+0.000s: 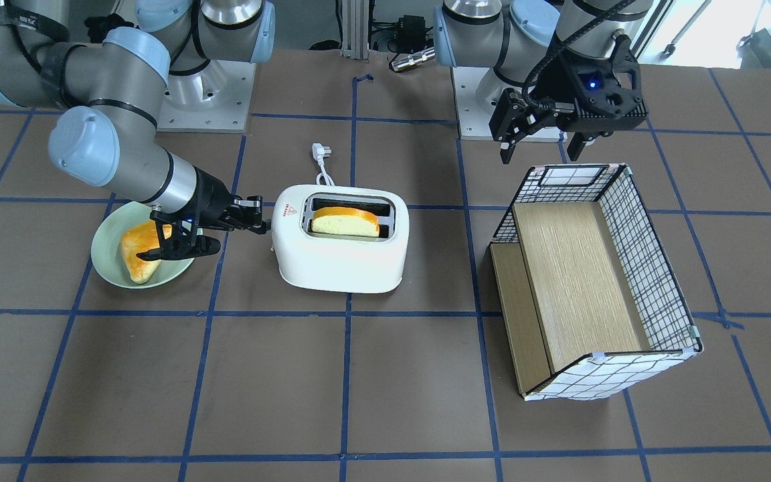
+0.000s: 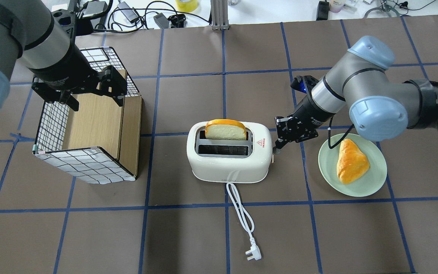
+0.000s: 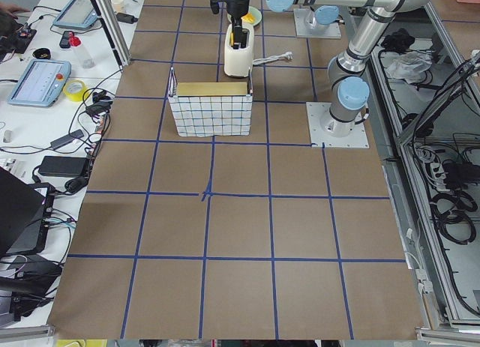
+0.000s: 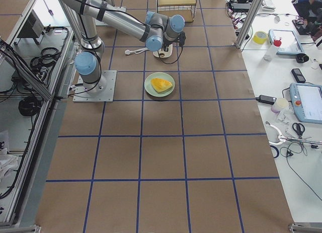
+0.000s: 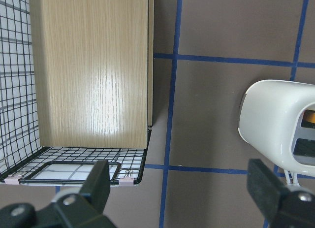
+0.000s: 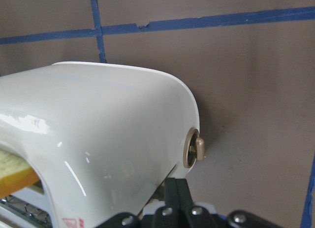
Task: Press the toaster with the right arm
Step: 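Push the toaster lever down with the right gripper, then lift the right gripper up and away from the toaster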
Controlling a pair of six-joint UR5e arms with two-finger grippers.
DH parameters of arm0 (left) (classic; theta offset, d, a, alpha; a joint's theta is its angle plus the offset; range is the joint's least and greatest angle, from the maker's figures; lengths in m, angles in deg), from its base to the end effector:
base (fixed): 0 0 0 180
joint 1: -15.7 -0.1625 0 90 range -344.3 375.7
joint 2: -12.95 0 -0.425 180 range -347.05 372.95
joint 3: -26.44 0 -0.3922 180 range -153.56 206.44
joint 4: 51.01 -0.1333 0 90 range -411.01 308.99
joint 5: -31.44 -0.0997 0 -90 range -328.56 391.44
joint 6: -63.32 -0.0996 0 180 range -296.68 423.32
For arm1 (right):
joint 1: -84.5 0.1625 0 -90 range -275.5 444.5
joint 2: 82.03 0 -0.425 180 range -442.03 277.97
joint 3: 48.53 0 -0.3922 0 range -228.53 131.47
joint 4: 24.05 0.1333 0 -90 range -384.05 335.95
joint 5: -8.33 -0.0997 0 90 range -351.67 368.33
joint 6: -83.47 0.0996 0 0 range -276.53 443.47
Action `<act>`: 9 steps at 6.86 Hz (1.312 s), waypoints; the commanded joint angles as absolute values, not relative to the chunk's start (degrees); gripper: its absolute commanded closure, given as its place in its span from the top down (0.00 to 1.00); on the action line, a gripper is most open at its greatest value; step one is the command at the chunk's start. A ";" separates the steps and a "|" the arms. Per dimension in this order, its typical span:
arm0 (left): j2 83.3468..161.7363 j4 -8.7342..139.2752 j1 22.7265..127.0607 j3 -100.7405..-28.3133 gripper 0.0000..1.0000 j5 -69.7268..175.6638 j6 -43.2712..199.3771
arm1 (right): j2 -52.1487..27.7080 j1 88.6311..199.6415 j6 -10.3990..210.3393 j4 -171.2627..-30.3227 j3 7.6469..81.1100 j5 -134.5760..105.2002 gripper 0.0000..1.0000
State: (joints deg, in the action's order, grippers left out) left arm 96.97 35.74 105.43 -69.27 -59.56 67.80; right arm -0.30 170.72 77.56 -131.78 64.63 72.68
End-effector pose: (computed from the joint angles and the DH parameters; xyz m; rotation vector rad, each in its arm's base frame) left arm -0.1294 -0.4542 0.4938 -0.1303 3.1222 -0.0970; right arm 0.1450 -0.4820 0.2677 0.0233 2.6651 0.2677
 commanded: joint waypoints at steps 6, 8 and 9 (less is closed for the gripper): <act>96.97 35.74 105.43 -69.27 1.00 -59.53 67.80 | -0.56 170.81 78.01 -137.25 66.96 74.16 0.00; 96.97 35.74 105.43 -69.27 1.00 -59.53 67.80 | 1.54 171.25 81.33 -133.94 62.77 76.00 0.00; 96.97 35.74 105.43 -69.27 1.00 -59.62 67.80 | 3.04 171.34 81.62 -129.04 59.78 78.10 0.00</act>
State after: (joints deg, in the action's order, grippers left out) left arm 96.97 35.74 105.43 -69.27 -59.57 67.81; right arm 1.39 171.17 80.54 -133.59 63.05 76.14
